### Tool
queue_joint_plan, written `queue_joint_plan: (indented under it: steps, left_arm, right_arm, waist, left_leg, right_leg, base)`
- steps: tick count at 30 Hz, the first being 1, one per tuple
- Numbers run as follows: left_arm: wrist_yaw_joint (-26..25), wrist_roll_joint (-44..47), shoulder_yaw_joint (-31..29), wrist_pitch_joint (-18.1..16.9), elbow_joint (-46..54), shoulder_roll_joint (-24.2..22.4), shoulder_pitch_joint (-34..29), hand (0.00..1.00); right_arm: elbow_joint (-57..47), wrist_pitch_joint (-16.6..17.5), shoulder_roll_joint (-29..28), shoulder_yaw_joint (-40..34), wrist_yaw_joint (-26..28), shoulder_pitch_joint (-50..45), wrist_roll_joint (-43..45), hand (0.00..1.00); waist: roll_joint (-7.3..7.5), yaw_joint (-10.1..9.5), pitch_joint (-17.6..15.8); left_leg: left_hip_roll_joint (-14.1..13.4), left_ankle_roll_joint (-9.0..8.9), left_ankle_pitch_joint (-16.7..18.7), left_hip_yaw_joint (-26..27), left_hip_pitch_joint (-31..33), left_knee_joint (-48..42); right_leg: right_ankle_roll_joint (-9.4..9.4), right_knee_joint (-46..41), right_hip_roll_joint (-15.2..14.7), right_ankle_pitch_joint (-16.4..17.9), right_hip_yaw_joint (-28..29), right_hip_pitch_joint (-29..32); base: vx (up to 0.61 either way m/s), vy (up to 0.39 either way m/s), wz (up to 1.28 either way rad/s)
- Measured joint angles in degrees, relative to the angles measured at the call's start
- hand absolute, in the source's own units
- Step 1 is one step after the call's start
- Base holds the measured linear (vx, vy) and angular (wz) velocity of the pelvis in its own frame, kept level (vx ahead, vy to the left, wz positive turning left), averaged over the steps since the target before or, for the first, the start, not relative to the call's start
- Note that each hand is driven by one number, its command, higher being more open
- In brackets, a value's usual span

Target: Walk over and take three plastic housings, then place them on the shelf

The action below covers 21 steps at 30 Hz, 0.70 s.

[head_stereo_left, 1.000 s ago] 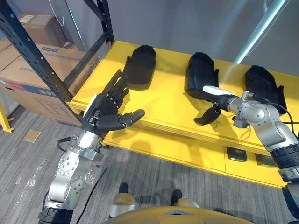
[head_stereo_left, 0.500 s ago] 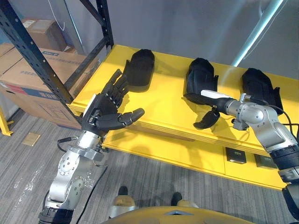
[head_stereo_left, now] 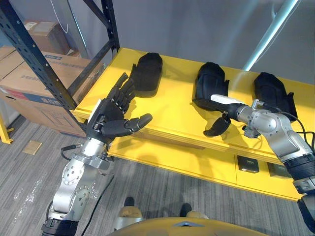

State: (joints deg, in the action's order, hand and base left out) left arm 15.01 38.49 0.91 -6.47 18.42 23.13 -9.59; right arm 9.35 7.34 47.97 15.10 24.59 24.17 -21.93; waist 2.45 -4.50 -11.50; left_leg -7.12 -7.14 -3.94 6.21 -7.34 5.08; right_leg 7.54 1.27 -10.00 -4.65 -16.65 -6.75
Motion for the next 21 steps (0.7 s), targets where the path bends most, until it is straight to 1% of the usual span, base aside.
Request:
queue_joint_plan:
  steps: [2,4,5,7,9,10,11,13,15,16,17,18,20,21]
  left_arm:
    - [-0.1,0.0,0.4,-0.1,-0.1,-0.8,-0.1,1.0]
    - [-0.1,0.0,0.5,-0.9,-0.1,-1.4,-0.9,1.0]
    - [-0.1,0.0,0.5,-1.4,-0.1,-2.1,-1.9,1.0]
    - [-0.1,-0.1,0.5,-1.7,-0.3,-2.7,-2.9,1.0]
    - [-0.8,-1.1,0.5,-2.9,-0.3,-2.8,-4.1,1.0]
    - [-1.2,-1.4,0.5,-3.1,-0.3,-2.9,-4.3,1.0]
    - [-2.3,-2.9,0.4,-3.6,-0.3,-3.0,-4.4,1.0]
    - [-4.3,-4.7,-0.1,-3.7,-0.3,-3.1,-4.6,1.0]
    - [-7.4,-9.0,-2.1,-4.3,-0.3,-4.7,-5.9,1.0]
    - [-8.3,-10.4,-2.8,-4.8,-0.3,-5.5,-6.5,1.0]
    - [-9.9,-12.7,-4.3,-5.2,-0.3,-7.3,-7.7,1.0]
    - [-10.8,-13.7,-5.0,-5.4,-0.3,-8.2,-8.4,1.0]
    - [-13.2,-16.6,-8.2,-6.4,-0.6,-12.7,-11.6,1.0]
    - [-13.8,-17.2,-9.1,-6.8,-0.9,-13.9,-12.6,1.0]
  right_arm:
    - [-0.1,4.3,1.2,-0.2,-9.0,0.1,-1.5,1.0]
    - [-0.1,7.0,1.5,-1.3,-14.2,0.5,-2.7,1.0]
    - [-0.5,8.8,1.5,-3.0,-18.0,0.6,-2.6,1.0]
    - [-1.4,10.8,1.5,-6.7,-22.8,0.9,-2.6,1.0]
    - [-4.1,11.9,1.3,-12.4,-27.9,0.8,-2.2,1.0]
    - [-5.3,12.0,1.0,-14.4,-29.0,0.2,-2.1,1.0]
    - [-8.4,12.2,-0.5,-19.2,-31.0,-2.0,-1.4,1.0]
    - [-13.4,12.4,-4.4,-25.8,-34.0,-6.5,-0.1,1.0]
    - [-18.1,13.4,-11.4,-31.8,-37.1,-13.9,1.0,1.0]
    - [-19.0,13.4,-13.1,-33.0,-37.7,-16.1,1.0,1.0]
    - [-20.0,13.6,-16.6,-35.0,-38.9,-20.2,1.0,1.0]
    - [-20.3,13.4,-18.5,-35.9,-39.3,-22.4,1.0,1.0]
    - [-20.4,12.5,-26.2,-39.6,-41.8,-31.2,1.0,1.0]
    - [-20.4,12.0,-28.3,-40.4,-42.8,-33.3,1.1,1.0]
  waist:
    - [-0.49,-0.02,0.5]
    - [-0.72,0.06,1.0]
    - [-0.94,0.16,1.7]
    - [-1.27,0.18,2.2]
    - [-1.59,0.26,2.4]
    - [-1.64,0.28,2.4]
    - [-1.67,0.29,2.5]
    - [-1.65,0.72,2.8]
    - [-1.54,2.19,3.9]
    - [-1.53,2.61,4.1]
    - [-1.59,3.22,4.8]
    - [-1.65,3.45,5.1]
    - [-2.36,4.29,6.1]
    - [-2.58,4.63,6.3]
  left_leg:
    - [0.0,0.01,0.0,-0.1,0.1,0.0]
    - [0.0,0.01,0.0,-0.1,0.3,0.0]
    - [0.0,0.0,0.0,-0.2,0.7,0.0]
    - [0.0,-0.04,-0.1,-0.2,0.8,0.0]
    - [0.0,-0.05,-0.1,-0.2,0.9,0.0]
    - [0.0,-0.05,-0.1,-0.2,0.9,0.0]
    - [0.0,-0.05,-0.1,-0.2,1.0,0.0]
    - [0.0,-0.05,-0.1,-0.2,1.1,0.0]
    - [0.1,-0.04,0.0,0.0,1.2,0.0]
    - [0.1,-0.04,0.0,0.1,1.2,0.0]
    - [0.1,-0.08,0.1,0.3,1.2,0.0]
    - [0.1,-0.1,0.2,0.5,1.2,0.0]
    - [-0.1,-0.15,0.6,1.4,0.9,0.0]
    - [-0.1,-0.14,0.7,1.5,0.8,0.0]
  right_leg:
    - [0.01,0.1,0.0,0.0,-0.1,0.0]
    - [0.03,0.4,0.0,0.0,-0.2,0.0]
    - [0.08,0.7,0.1,-0.1,-0.2,0.2]
    - [0.08,0.8,0.1,-0.1,-0.2,0.3]
    - [0.08,0.9,0.1,-0.1,-0.3,0.4]
    - [0.08,0.9,0.1,-0.1,-0.3,0.4]
    - [0.08,1.0,0.1,-0.1,-0.2,0.4]
    - [0.07,1.0,0.1,-0.1,-0.3,0.5]
    - [0.08,1.2,0.1,-0.1,-0.2,0.7]
    - [0.09,1.3,0.1,-0.1,-0.1,0.6]
    - [0.09,1.6,0.1,0.0,-0.1,0.6]
    - [0.09,1.8,0.1,0.0,0.1,0.6]
    - [0.1,1.9,0.3,0.0,0.8,0.7]
    - [0.09,1.9,0.3,0.0,1.0,0.8]
  base:
    - [0.0,0.0,0.0]
    - [0.0,0.0,0.0]
    - [0.0,0.0,0.0]
    - [0.0,0.0,0.0]
    - [0.0,0.0,0.0]
    - [0.0,0.0,0.0]
    - [0.0,0.0,0.0]
    - [0.0,0.0,0.0]
    - [0.0,-0.001,-0.05]
    - [0.0,-0.002,-0.07]
    - [0.0,-0.002,-0.07]
    - [0.0,-0.003,-0.15]
    - [0.0,-0.002,-0.16]
    - [0.0,0.001,-0.12]
